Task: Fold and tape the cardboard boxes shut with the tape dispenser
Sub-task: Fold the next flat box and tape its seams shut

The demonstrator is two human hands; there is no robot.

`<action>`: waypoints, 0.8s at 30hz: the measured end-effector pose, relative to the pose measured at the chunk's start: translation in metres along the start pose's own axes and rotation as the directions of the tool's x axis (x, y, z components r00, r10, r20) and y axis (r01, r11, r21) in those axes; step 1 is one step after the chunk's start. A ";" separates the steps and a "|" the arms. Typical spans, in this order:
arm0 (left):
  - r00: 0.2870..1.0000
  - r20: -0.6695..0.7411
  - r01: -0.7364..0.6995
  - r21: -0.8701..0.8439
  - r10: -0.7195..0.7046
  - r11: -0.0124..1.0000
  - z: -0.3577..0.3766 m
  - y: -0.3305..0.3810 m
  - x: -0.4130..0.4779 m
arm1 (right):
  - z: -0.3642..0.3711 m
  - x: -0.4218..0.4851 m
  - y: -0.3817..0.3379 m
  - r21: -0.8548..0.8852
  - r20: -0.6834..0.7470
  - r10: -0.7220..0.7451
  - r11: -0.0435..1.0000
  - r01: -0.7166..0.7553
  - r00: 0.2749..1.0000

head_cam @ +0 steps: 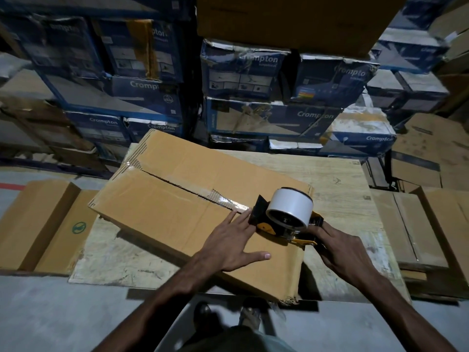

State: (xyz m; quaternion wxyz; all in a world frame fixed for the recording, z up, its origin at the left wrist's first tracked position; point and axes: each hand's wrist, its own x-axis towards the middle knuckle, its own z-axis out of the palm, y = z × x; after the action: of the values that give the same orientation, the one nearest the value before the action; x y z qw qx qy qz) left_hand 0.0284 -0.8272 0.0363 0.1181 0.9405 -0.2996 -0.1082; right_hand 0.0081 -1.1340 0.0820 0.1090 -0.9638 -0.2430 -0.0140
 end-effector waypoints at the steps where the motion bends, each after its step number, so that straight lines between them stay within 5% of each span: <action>1: 1.000 -0.006 0.007 0.000 -0.007 1.000 -0.001 -0.002 -0.001 | 0.005 0.000 -0.001 0.007 -0.007 -0.002 1.000 0.002 1.000; 12: 0.998 -0.031 0.049 -0.003 -0.049 0.999 -0.034 -0.076 -0.022 | 0.037 0.069 -0.045 0.159 -0.034 -0.064 0.985 0.069 0.997; 24: 0.989 -0.011 0.150 0.044 -0.149 0.988 -0.045 -0.129 -0.039 | 0.022 0.112 -0.055 0.081 0.023 -0.152 0.985 0.150 0.988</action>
State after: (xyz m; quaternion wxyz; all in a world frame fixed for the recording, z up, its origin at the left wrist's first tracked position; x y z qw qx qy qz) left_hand 0.0789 -0.6945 0.0474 0.0896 0.9632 -0.2301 -0.1062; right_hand 0.0806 -1.0298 0.0808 0.1423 -0.9376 -0.3171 0.0013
